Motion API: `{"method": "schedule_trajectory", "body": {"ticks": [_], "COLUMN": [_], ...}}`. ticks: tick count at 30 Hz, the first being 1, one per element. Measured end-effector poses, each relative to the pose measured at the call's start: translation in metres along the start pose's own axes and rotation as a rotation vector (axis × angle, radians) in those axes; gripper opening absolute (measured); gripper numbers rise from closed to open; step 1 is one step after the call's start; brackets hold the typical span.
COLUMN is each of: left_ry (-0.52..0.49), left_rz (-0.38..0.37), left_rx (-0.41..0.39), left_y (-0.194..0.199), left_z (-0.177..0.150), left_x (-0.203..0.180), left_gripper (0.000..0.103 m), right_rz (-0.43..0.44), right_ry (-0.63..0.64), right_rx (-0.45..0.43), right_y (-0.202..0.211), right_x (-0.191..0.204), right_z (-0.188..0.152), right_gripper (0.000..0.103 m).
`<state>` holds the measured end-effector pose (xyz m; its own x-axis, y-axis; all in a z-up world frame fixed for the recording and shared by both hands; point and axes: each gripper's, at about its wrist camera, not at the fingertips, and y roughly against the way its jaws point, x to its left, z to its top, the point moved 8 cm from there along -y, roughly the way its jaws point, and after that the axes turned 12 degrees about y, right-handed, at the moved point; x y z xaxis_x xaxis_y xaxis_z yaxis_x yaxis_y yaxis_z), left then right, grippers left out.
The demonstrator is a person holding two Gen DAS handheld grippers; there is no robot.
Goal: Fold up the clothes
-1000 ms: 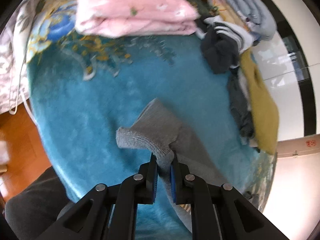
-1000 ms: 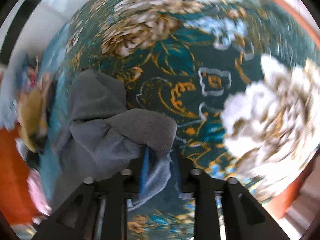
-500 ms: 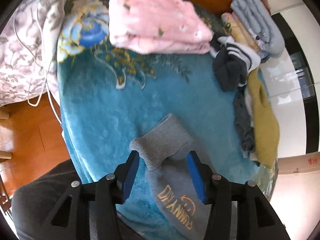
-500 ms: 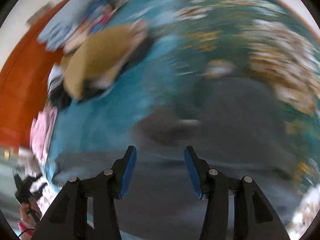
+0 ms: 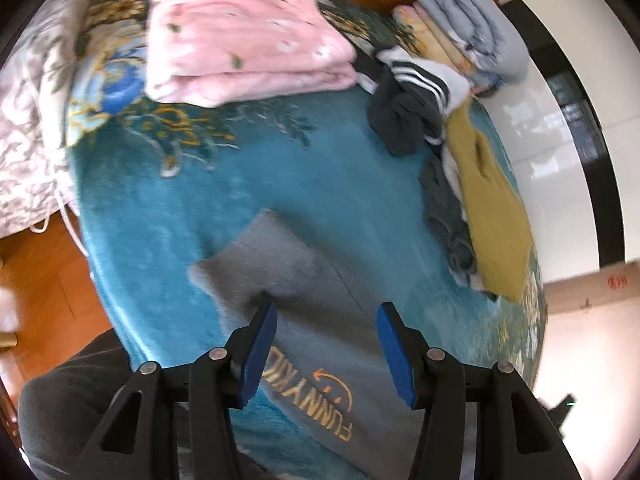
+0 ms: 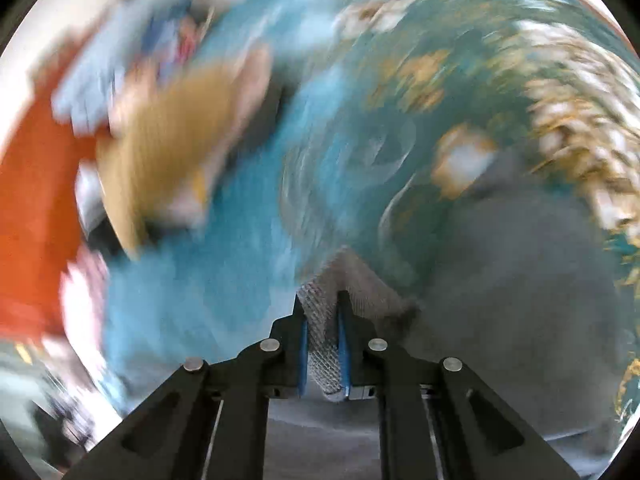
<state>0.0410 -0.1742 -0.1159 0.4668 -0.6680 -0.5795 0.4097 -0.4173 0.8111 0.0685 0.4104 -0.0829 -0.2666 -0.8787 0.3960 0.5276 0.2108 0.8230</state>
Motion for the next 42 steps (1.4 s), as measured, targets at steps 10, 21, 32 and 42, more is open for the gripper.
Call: {"method": "schedule_trajectory", "body": {"ticks": [10, 21, 32, 42], "left_ry": [-0.054, -0.063, -0.039, -0.028], "left_rz": [0.011, 0.018, 0.014, 0.045], "left_rx": [0.079, 0.058, 0.061, 0.085], "left_y": [-0.024, -0.011, -0.013, -0.025], "left_z": [-0.024, -0.022, -0.019, -0.024], "left_x": [-0.018, -0.018, -0.008, 0.004], "left_gripper": [0.056, 0.056, 0.056, 0.056], "right_rz": [-0.014, 0.311, 0.246, -0.063], "right_ry": [0.058, 0.229, 0.435, 0.436], "right_rx": [-0.543, -0.682, -0.447, 0.179], "right_y": [0.233, 0.258, 0.157, -0.071], "right_x": [-0.004, 0.13, 0.198, 0.086], "right_z": [0.109, 0.175, 0.166, 0.006], "right_gripper": [0.009, 0.003, 0.003, 0.052]}}
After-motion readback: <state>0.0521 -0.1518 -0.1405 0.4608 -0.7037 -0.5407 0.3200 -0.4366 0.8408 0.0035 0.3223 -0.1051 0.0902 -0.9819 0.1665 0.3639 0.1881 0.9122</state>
